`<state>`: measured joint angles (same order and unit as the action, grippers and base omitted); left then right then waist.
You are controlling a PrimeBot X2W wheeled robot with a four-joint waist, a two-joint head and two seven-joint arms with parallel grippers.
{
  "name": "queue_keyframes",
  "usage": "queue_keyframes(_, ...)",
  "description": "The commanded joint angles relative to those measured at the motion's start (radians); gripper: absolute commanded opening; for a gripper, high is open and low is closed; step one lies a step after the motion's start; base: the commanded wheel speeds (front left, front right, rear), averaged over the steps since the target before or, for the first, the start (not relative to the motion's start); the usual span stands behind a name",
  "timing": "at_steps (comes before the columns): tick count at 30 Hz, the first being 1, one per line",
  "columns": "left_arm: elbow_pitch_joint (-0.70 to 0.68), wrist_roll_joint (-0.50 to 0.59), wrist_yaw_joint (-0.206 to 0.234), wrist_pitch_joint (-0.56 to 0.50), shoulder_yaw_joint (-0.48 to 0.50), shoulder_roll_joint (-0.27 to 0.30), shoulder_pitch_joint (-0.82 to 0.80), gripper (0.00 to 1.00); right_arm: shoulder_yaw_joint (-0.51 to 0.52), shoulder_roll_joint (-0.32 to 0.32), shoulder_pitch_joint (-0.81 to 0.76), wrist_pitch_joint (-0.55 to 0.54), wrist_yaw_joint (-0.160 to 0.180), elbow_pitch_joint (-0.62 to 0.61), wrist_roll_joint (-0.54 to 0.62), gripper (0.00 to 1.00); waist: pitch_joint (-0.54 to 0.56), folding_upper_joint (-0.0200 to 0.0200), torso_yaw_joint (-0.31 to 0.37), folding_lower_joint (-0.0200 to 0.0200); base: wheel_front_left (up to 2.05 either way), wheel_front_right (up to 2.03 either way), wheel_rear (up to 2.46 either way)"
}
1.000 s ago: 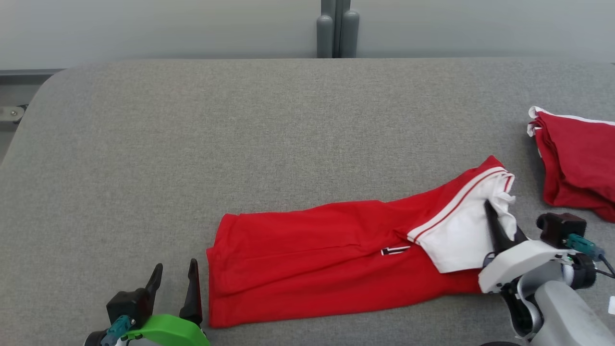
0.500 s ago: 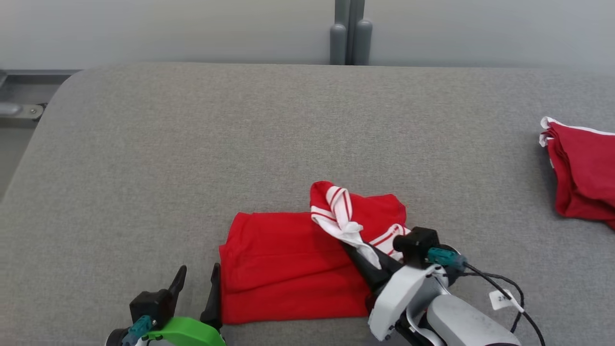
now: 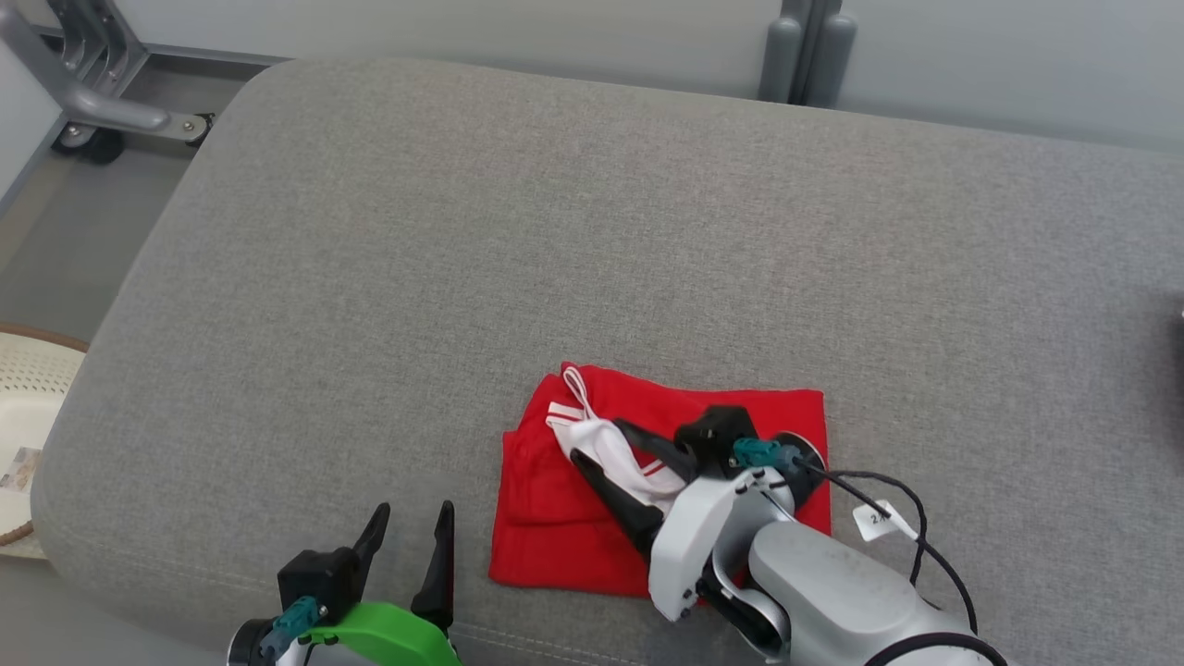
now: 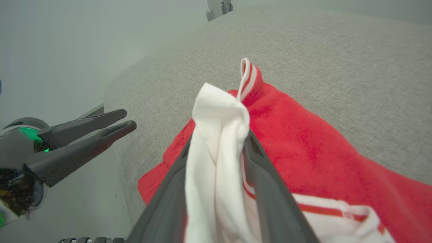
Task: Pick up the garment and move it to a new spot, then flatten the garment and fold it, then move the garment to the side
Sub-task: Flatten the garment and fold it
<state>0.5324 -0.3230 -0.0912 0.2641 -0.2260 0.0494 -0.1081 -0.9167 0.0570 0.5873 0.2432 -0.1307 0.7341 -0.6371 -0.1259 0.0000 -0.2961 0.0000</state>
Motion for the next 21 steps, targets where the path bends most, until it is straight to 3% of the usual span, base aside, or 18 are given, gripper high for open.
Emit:
queue_keyframes(1, -0.001, -0.006, 0.004, -0.001, 0.002, 0.003, -0.017, 1.0, 0.002, -0.002, 0.016, 0.007, 0.0, -0.004, -0.014, 1.0, -0.012, 0.0, -0.011, 0.0, 0.0, 0.0, 0.0)
queue_keyframes(4, -0.008, -0.009, 0.012, -0.001, 0.017, 0.003, -0.018, 1.0, 0.022, -0.001, 0.03, 0.022, 0.001, -0.044, -0.051, 1.0, -0.009, 0.0, 0.007, 0.0, 0.0, 0.0, 0.0)
queue_keyframes(10, -0.025, -0.005, 0.021, -0.001, 0.047, 0.003, -0.003, 1.0, 0.256, 0.065, -0.068, 0.021, 0.001, -0.2, 0.016, 1.0, 0.003, 0.0, 0.067, 0.0, 0.0, 0.0, 0.0)
queue_keyframes(14, -0.027, 0.0, 0.019, -0.001, 0.054, 0.003, 0.003, 1.0, 0.354, 0.112, -0.158, 0.021, 0.0, -0.238, 0.055, 1.0, 0.01, 0.0, 0.099, 0.0, 0.0, 0.0, 0.0)
queue_keyframes(21, -0.027, 0.003, 0.013, -0.001, 0.063, 0.003, 0.007, 1.0, 0.362, 0.129, -0.282, 0.021, 0.0, -0.296, 0.042, 1.0, 0.019, 0.0, 0.12, 0.0, 0.0, 0.0, 0.0)
